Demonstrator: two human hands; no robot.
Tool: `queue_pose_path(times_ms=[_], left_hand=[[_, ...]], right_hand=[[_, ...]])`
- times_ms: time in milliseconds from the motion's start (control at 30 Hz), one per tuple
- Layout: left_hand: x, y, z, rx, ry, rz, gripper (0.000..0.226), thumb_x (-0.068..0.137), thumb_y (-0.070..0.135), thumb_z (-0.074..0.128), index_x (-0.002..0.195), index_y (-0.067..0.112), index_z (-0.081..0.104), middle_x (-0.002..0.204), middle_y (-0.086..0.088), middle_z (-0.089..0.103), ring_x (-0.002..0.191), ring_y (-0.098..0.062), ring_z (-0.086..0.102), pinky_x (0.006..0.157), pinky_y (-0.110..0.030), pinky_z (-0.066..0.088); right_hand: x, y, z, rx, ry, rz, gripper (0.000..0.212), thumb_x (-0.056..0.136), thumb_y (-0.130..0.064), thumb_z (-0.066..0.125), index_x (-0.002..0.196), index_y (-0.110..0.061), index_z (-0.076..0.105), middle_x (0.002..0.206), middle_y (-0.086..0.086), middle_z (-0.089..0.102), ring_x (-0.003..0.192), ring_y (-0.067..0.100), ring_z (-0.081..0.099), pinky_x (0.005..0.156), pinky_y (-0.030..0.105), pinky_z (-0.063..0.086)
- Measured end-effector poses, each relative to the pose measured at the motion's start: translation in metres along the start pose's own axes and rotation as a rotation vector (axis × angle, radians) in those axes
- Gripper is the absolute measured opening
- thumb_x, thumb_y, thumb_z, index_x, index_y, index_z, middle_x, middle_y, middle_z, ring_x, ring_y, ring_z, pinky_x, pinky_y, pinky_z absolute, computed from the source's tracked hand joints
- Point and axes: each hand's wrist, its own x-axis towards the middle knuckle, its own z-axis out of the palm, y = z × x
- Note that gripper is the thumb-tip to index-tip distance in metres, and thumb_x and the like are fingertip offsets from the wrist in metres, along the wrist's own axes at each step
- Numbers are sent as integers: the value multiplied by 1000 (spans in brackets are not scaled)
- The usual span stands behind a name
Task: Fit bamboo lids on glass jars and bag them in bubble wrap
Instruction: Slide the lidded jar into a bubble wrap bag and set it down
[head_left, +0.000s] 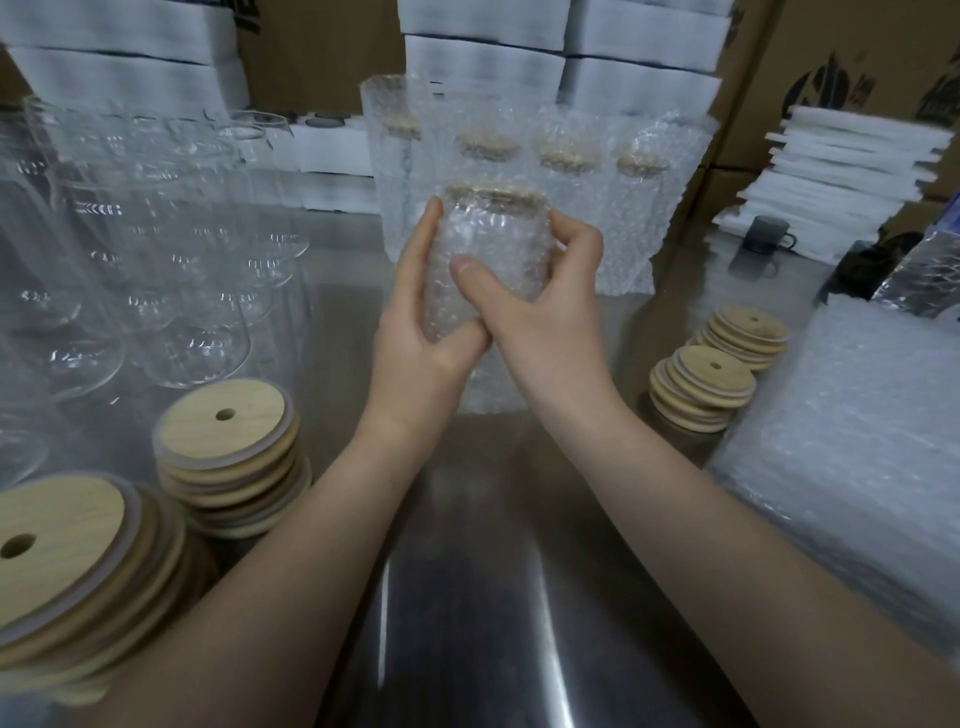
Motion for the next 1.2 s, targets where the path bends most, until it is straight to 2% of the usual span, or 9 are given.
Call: queue_pose_path(times_ms=[167,300,433,567,700,833,967,1067,1200], left_hand=[[-5,-7,2,173,-59,46,95,77,11,77,153,25,20,144,32,27,137,18,22,105,-2,23],[-10,-6,8,217,-14,53,89,71,20,79,142,38,30,139,34,40,133,16,33,106,-8,30],[-11,-5,12,329,22,132,84,72,15,82,139,35,34,152,3,39,143,-7,33,116,-25,30],[-7,-6,10,386,66,208,83,70,8,85,132,29,33,150,-13,29,143,-17,30,116,-26,29],[-4,-9,6,291,123,132,82,69,3,83,134,9,34,139,-6,40,138,-17,39,111,-15,28],[-2,-9,5,439,228,55,84,75,17,80,142,13,28,147,-4,41,134,-9,40,98,-4,32],[-2,-13,3,558,332,-91,85,80,20,76,148,12,24,152,-6,32,138,-20,34,101,-18,27],[-1,-16,-2,609,356,-196,70,82,13,70,142,11,33,146,-9,32,132,-27,38,99,-27,31],[-3,-15,-4,642,300,-227,51,84,8,64,132,11,45,142,-7,36,127,-26,43,97,-29,35]], right_hand=[[1,-1,3,3,15,36,88,75,-37,83,138,-18,25,141,5,43,130,17,48,106,32,45],[5,-6,1,23,47,90,82,73,-49,82,124,-29,21,122,-10,43,107,-5,48,76,0,40],[14,-9,0,55,73,155,79,72,-53,81,119,-29,22,120,-3,48,103,2,51,72,13,37],[25,-9,4,78,96,175,75,73,-45,82,116,-27,23,103,-10,47,89,-5,49,65,13,35],[33,-6,14,41,100,157,72,72,-43,82,111,-27,24,99,-10,45,86,-4,49,63,13,34],[42,-2,31,18,134,139,70,71,-45,82,108,-27,26,96,-15,43,83,-4,47,60,11,34],[58,-2,56,-35,176,64,69,71,-44,83,107,-23,28,104,-4,51,89,9,54,65,13,40],[76,-2,80,-100,193,3,70,72,-43,83,106,-20,26,117,6,52,102,23,55,80,30,45],[104,5,104,-129,217,11,73,73,-41,83,115,-12,30,126,16,51,113,33,54,80,29,41]])
